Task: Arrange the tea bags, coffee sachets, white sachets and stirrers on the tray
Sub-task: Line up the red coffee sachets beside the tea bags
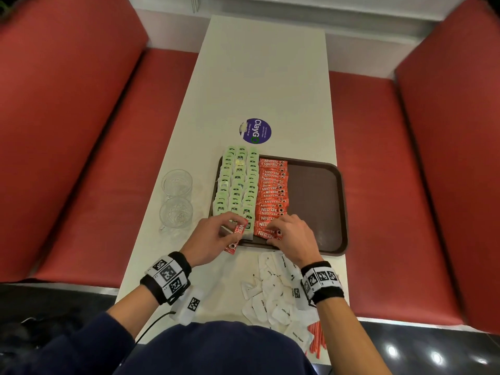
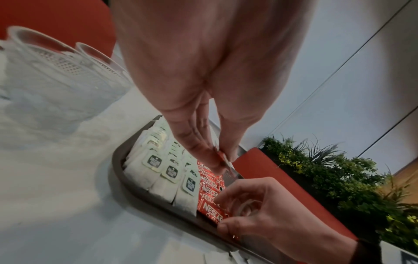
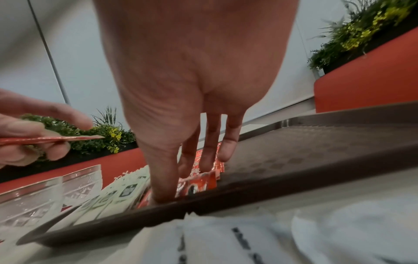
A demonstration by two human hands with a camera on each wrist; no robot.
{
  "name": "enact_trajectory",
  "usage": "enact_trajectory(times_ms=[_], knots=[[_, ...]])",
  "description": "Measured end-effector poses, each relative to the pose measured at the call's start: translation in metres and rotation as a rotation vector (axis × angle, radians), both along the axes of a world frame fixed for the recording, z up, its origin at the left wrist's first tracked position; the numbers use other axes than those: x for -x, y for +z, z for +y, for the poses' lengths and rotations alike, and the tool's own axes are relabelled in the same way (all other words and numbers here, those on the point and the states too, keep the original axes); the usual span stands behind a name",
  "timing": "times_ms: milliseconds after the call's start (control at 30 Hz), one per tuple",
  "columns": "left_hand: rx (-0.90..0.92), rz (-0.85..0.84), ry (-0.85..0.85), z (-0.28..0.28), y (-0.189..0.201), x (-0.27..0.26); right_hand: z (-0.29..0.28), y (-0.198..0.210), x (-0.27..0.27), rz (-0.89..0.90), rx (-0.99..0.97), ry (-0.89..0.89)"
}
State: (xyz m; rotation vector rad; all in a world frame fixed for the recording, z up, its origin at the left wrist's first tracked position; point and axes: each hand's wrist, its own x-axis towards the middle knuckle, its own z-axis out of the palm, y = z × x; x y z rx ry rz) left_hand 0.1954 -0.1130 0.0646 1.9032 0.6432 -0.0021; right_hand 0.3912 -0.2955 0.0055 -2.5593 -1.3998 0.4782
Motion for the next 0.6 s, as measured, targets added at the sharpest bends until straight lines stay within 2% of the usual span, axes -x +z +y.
enact_trajectory(times_ms=[300,367,467,600], knots=[[0.146,0.014,-0.004,-0.001,0.010,0.004,0.006,-0.001,-0.002,0.012,-0.006,-0.001],[0.144,0.015,-0.019,-0.001,0.011,0.004,0.006,0.005,0.000,0.058,-0.096,-0.047],[0.147,-0.010,-0.055,-0.002,0.013,0.001,0.013,0.028,0.011,0.382,-0.354,-0.172],[0.156,-0.081,-0.031,-0.008,0.018,-0.010,0.017,0.060,0.023,0.833,-0.506,-0.287]])
